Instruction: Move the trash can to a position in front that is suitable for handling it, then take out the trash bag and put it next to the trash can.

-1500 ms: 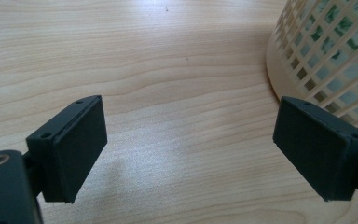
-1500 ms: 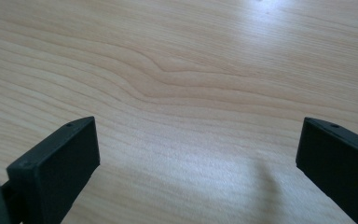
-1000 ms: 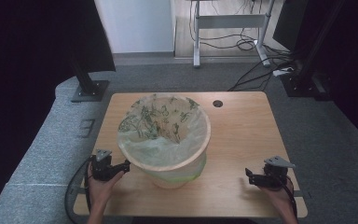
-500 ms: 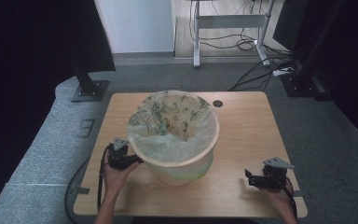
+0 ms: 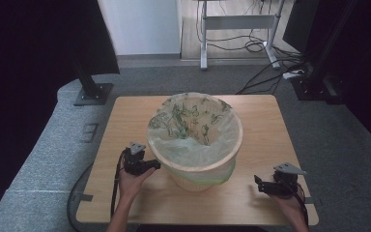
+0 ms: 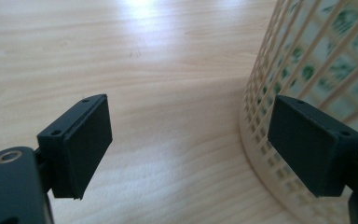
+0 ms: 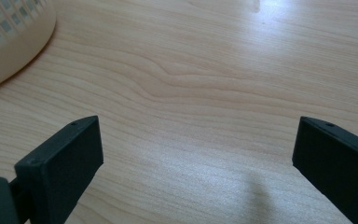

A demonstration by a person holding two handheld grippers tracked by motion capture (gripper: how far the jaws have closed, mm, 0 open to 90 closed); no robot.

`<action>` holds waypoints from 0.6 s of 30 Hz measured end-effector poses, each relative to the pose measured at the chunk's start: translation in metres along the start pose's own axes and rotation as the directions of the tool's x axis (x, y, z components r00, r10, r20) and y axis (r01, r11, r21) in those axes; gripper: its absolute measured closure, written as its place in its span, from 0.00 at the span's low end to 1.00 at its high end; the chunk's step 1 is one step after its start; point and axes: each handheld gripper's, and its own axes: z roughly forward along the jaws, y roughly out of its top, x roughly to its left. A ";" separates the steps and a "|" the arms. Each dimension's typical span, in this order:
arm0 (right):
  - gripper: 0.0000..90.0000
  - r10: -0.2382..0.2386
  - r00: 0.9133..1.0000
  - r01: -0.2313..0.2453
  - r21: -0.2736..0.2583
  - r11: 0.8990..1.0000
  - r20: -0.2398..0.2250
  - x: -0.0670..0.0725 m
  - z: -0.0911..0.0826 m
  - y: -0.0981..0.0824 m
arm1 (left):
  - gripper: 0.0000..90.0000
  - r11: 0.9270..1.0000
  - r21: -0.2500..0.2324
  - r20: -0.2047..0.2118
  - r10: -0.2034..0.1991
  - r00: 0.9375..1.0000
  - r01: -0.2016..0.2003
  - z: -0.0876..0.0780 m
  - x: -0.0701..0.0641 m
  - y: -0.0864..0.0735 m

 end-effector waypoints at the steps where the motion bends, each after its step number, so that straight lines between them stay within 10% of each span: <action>1: 0.02 0.001 1.000 -0.001 -0.003 1.000 0.000 0.000 0.000 0.000 | 0.15 1.000 -0.001 0.009 -0.002 1.000 0.002 -0.001 0.004 -0.003; 18: 0.05 -0.002 1.000 0.002 -0.009 1.000 0.001 -0.001 -0.001 0.000 | 0.16 0.992 -0.123 0.157 0.031 0.987 -0.011 -0.052 0.029 0.017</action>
